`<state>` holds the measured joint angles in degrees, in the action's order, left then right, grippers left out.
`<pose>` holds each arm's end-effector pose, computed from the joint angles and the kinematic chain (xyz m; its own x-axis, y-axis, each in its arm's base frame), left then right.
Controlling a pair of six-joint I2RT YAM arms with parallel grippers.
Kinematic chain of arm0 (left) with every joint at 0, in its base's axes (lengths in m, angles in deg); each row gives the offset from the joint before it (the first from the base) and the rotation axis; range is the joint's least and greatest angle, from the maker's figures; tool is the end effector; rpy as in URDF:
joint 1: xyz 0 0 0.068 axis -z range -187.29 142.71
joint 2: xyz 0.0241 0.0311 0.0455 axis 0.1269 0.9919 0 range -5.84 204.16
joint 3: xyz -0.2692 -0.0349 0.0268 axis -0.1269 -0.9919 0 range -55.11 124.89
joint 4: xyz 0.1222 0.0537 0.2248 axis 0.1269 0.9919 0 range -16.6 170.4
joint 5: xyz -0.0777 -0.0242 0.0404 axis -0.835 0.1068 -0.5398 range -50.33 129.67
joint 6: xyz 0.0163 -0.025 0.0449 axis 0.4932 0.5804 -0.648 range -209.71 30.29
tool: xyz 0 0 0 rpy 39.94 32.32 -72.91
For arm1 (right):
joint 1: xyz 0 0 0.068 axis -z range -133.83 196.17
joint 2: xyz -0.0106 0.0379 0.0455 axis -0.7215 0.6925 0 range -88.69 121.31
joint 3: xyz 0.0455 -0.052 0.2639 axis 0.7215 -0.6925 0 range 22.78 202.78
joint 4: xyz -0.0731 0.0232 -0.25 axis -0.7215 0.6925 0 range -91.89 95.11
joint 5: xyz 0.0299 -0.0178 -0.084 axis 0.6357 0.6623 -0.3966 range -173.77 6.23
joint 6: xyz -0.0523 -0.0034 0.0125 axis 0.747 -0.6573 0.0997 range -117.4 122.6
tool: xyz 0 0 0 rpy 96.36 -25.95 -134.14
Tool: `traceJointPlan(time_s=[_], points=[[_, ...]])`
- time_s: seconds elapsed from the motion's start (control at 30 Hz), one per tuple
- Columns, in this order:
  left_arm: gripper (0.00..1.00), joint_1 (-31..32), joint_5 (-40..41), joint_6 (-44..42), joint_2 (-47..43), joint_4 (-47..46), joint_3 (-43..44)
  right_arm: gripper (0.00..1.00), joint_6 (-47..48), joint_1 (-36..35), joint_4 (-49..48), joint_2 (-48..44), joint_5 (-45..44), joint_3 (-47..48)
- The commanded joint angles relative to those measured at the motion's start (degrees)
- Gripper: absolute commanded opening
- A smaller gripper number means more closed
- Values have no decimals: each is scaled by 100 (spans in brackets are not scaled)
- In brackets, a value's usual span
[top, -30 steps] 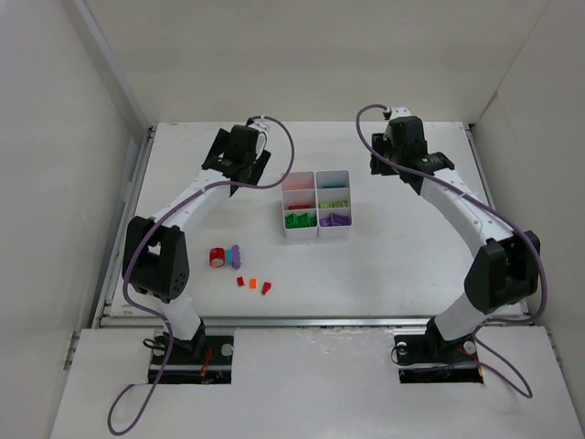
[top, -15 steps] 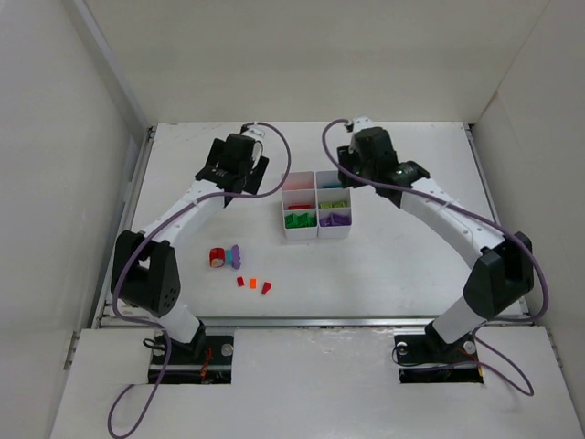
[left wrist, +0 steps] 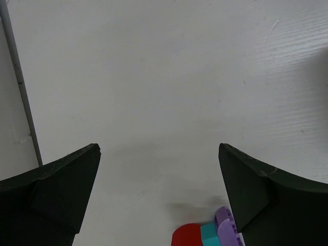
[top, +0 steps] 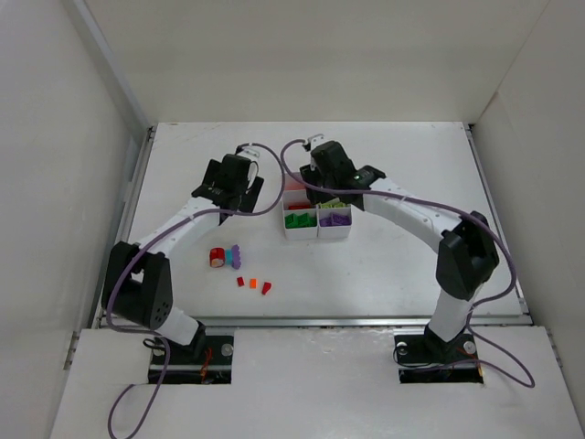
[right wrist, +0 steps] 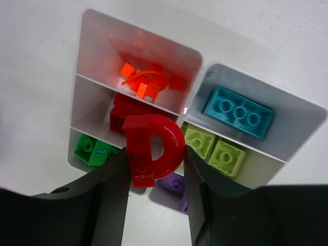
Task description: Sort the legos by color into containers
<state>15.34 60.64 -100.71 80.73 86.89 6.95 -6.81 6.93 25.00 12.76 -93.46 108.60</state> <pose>0.3154 -0.1177 0.2639 -0.5390 0.4177 -0.7314 0.2055 0.9074 0.3667 0.3175 0.2516 0.2903 -0.6027 -0.2842 -0.7457 -0.4349 0.9005 0.0083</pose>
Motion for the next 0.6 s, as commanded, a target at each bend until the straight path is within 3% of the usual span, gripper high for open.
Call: traceJointPlan(time_s=[0.0,0.2,0.47,0.57], points=[[100,-84,3,195,-508,-277,-255,0,123,-145,123,182,-6,365],[100,-303,153,248,-773,-409,-827,0,176,-206,-132,296,240,435],[100,-303,206,134,-930,-699,-950,0,493,-655,158,683,-23,681],[100,-303,258,134,-992,-752,-1082,6,493,-655,158,745,-225,682]])
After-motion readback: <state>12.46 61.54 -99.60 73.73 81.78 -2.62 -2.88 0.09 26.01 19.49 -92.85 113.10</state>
